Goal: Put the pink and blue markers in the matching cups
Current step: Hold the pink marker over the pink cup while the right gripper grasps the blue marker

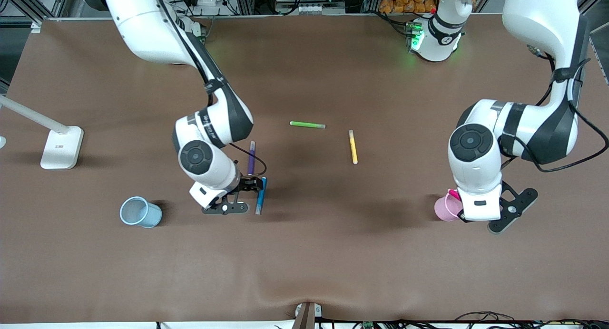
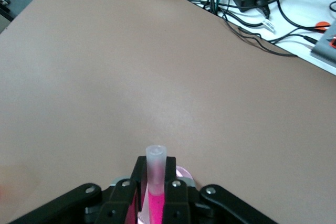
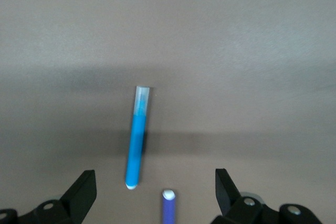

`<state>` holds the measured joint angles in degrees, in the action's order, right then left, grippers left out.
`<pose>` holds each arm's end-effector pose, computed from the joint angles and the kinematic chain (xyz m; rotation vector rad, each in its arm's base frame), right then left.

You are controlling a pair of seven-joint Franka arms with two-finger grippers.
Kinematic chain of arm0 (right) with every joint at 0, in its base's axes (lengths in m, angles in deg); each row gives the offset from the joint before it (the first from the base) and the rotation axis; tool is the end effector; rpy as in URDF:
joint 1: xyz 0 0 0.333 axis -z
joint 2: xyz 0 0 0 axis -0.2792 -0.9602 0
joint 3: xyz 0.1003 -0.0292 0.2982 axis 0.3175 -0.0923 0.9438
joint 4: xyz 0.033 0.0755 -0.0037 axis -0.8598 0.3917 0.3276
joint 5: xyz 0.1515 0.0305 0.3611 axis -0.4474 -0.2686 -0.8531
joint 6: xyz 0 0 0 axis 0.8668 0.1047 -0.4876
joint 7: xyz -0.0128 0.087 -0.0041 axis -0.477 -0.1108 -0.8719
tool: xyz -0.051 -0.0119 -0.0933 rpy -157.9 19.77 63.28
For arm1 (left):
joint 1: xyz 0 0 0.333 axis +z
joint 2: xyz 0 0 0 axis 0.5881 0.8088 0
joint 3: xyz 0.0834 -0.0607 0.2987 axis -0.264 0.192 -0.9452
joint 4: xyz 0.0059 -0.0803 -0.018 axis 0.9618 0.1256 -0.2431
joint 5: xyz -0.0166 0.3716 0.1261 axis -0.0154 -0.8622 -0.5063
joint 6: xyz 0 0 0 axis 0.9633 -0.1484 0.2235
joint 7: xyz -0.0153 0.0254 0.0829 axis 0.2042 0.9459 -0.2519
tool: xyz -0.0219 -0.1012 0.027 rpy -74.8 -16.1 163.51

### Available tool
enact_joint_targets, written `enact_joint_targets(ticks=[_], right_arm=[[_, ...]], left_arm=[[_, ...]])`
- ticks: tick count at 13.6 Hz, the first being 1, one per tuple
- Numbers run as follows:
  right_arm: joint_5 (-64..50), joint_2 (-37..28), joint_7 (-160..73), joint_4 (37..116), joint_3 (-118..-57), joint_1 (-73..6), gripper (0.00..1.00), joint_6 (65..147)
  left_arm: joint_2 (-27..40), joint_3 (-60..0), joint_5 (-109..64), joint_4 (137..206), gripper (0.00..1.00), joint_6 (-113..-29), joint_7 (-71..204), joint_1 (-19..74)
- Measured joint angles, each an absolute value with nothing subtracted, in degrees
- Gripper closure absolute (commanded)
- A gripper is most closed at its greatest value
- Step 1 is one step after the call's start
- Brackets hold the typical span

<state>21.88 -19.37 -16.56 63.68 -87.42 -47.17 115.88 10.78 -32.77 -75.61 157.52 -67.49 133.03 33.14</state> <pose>0.6344 0.3231 0.2696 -3.0825 -0.0090 0.0316 0.6874 -0.1482 0.3835 -2.5370 -0.8757 -0.5535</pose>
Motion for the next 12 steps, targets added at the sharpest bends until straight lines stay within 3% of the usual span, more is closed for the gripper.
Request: enact_joint_targets(ticks=[2,5,10,11,12], right_arm=[[21.8,-19.7,-14.3,66.4,-87.4,-48.6,0.3,119.6],[21.8,-20.3,-11.4,70.1,-87.4,-50.3,0.39,125.2],[21.8,-21.9,-11.1,71.7,-87.4,-51.5,0.47,128.3],[21.8,-22.4,-11.1,71.7,-87.4,-51.5,0.5,128.6],[21.8,-22.7,-11.1,71.7,-87.4,-51.6,0.59,128.8]], left_arm=[[12.0,-32.8,-79.8,157.6,1.0,-67.5,136.0,33.1],[14.6,-32.7,-84.8,157.7,1.0,-67.5,140.9,32.7],[17.2,-32.6,-91.3,160.2,1.0,-67.5,148.9,32.5],[17.4,-32.6,-91.8,160.7,1.0,-67.5,149.5,32.5],[17.4,-32.6,-91.9,160.9,1.0,-67.5,149.8,32.5]])
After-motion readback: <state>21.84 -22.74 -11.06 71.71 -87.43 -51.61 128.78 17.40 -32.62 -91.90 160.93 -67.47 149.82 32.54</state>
